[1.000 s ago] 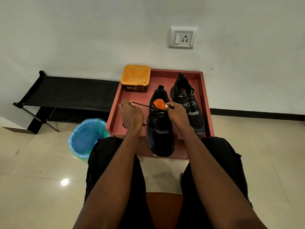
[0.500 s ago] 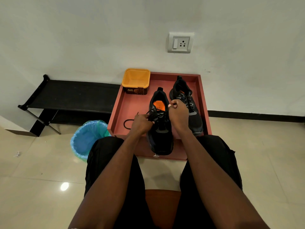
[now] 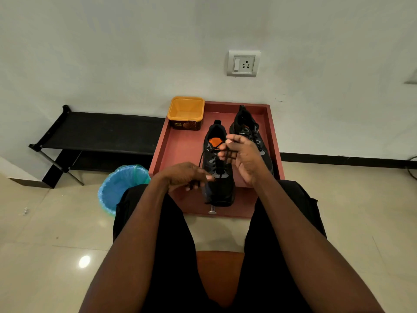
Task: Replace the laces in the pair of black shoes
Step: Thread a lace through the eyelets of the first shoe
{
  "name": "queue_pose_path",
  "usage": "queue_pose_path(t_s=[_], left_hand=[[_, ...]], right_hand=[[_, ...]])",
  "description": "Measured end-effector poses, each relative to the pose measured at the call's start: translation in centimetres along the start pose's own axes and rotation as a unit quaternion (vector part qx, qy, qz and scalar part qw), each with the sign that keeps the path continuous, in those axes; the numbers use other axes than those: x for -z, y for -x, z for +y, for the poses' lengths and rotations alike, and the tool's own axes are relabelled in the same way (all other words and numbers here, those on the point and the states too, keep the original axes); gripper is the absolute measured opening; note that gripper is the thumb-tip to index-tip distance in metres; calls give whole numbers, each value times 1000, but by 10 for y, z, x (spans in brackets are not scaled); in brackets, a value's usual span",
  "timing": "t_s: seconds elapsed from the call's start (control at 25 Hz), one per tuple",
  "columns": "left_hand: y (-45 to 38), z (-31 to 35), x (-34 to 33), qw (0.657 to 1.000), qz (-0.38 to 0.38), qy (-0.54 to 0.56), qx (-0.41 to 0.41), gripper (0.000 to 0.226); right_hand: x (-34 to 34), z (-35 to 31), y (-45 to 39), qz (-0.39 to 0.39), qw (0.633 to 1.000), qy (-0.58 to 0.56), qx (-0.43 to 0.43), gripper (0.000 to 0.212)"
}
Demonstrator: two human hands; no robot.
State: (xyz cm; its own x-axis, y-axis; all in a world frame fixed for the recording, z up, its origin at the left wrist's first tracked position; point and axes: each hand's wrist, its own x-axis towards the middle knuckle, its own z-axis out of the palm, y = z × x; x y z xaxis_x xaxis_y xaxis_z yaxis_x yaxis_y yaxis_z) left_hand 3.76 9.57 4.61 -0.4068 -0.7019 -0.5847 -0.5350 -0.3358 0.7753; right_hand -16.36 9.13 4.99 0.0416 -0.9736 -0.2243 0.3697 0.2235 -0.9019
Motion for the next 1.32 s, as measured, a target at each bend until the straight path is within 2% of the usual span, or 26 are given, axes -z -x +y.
queue_pose_path(t_s=[0.08,0.12,0.16,0.2,0.28,0.36,0.44,0.56,0.64,0.8,0.88,0.96,1.08,1.12,1.2,1.28,1.32], left_hand=[[-2,-1,4,990,138,16,-4,26],[-6,-1,3,977,202,60,-31,26],[-10,1,2,961,234,121,-80,30],[-13,3,0,947,231,176,-138,37],[-19,9,-8,933,164,228,-226,56],[-23,16,-17,937,101,220,-251,62],[-27,21,-22,943,97,202,-245,51],[-30,19,-18,940,157,194,-231,21],[-31,14,-11,931,230,199,-202,10],[-38,4,-3,893,391,194,-106,13],[-43,0,-3,878,443,172,-61,20],[-46,-3,-2,865,478,148,-33,20],[-50,-5,-4,846,527,83,-7,13],[-50,-3,-6,839,541,56,-15,9],[-49,4,-14,829,551,47,-84,15],[-48,14,-20,839,511,79,-168,21],[-48,20,-23,855,473,88,-193,24]], right_hand=[[11,-14,4,13,999,-35,40,20],[17,-17,5,20,998,-31,43,20],[21,-17,4,24,999,-12,36,20],[22,-15,3,23,999,18,24,20],[22,-8,-2,-3,996,88,-1,16],[19,-4,-5,-31,990,136,-21,13],[18,-3,-8,-35,990,136,-25,9],[24,-9,-12,-9,998,69,-9,6],[32,-14,-15,16,1000,21,1,11],[43,-15,-22,70,997,-16,9,23],[43,-10,-23,80,997,19,1,22],[41,-5,-20,105,988,111,-5,8],[41,2,-20,145,950,276,10,15],[39,3,-21,130,952,278,5,14],[35,3,-23,78,964,253,-9,21],[29,3,-23,43,972,233,-7,21],[26,3,-22,34,974,226,4,15]])
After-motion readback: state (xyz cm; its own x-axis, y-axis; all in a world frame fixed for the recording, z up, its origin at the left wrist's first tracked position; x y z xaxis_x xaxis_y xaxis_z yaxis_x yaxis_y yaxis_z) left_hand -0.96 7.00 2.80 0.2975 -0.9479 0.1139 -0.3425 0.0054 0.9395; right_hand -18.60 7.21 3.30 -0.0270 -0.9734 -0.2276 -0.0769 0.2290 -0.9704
